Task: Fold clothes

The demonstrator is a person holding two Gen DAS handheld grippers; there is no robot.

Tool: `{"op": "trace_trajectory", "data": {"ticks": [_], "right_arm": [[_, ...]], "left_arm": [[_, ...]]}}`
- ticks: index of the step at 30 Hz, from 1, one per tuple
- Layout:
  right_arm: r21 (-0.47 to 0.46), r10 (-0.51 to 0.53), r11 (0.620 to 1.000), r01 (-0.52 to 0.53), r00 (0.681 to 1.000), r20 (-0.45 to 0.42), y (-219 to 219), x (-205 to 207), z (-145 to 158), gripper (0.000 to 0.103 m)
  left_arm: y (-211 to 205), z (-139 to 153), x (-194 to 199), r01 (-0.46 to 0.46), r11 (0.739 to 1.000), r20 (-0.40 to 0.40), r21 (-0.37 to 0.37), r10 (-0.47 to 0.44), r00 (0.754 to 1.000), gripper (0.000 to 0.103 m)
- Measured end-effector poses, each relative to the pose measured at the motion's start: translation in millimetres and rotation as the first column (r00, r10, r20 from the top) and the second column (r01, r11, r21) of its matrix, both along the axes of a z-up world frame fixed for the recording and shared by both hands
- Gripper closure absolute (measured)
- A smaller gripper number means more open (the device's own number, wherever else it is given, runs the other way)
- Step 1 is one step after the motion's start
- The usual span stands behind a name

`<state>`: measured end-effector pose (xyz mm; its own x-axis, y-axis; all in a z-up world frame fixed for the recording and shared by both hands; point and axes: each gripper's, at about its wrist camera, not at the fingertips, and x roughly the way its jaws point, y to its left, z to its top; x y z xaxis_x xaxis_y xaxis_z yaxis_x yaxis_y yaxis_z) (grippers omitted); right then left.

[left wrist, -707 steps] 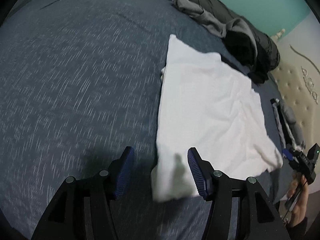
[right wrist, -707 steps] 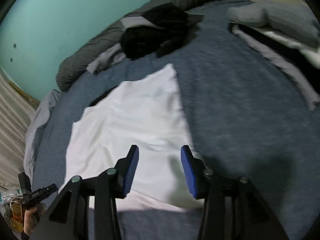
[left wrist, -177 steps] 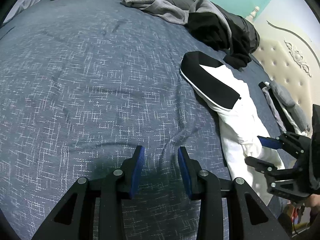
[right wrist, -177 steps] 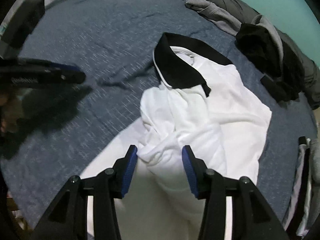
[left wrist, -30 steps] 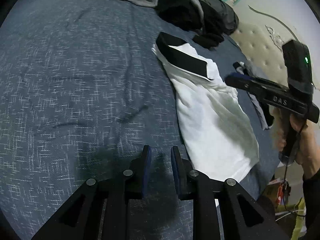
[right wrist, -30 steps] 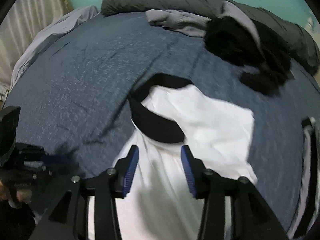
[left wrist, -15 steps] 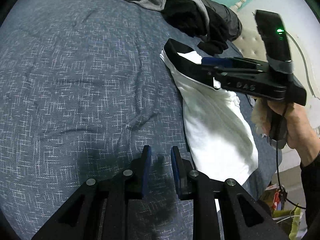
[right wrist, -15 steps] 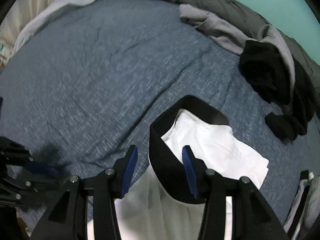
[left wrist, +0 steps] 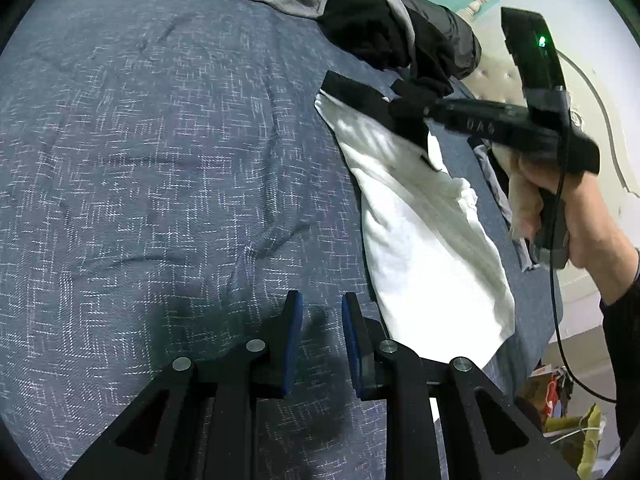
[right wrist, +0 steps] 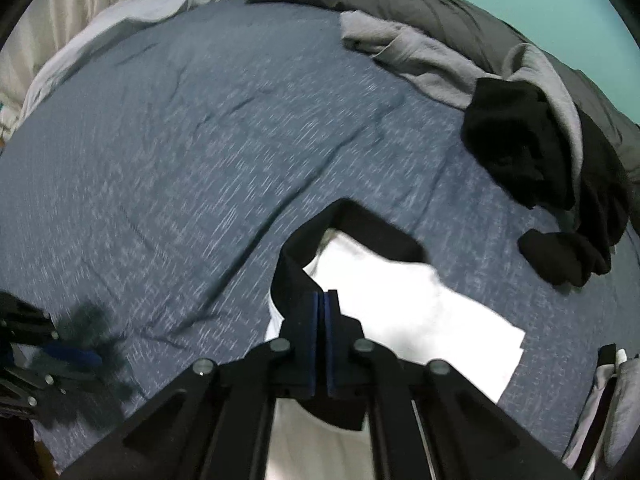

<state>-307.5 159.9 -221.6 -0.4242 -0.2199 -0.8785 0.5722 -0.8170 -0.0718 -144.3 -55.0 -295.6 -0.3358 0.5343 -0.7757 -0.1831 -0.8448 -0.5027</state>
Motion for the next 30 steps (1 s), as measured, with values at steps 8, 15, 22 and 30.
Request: {"op": "trace_trajectory", "data": {"ticks": [8, 15, 22, 30], "right_arm": [[-0.092, -0.101, 0.991, 0.1, 0.995, -0.005, 32.7, -35.3, 16.8, 0.1], [-0.12, -0.156, 0.981, 0.156, 0.988, 0.01, 51.2, -65.9, 16.7, 0.1], [-0.169, -0.26, 0.943, 0.286, 0.952, 0.161, 73.8, -87.8, -29.2, 0.1], [-0.249, -0.343, 0.887, 0.389, 0.915, 0.211, 96.0, -90.6, -40.7, 0.093]], "left_arm": [[-0.2, -0.3, -1.4, -0.002, 1.0, -0.001, 0.005, 0.002, 1.0, 0.081], [-0.1, -3.8, -3.4, 0.001, 1.0, 0.007, 0.007, -0.001, 1.0, 0.081], [6.0, -5.0, -4.6, 0.012, 1.0, 0.012, 0.01, -0.012, 1.0, 0.081], [18.2, -3.8, -1.6, 0.039, 0.999, 0.015, 0.007, -0.039, 0.999, 0.081]]}}
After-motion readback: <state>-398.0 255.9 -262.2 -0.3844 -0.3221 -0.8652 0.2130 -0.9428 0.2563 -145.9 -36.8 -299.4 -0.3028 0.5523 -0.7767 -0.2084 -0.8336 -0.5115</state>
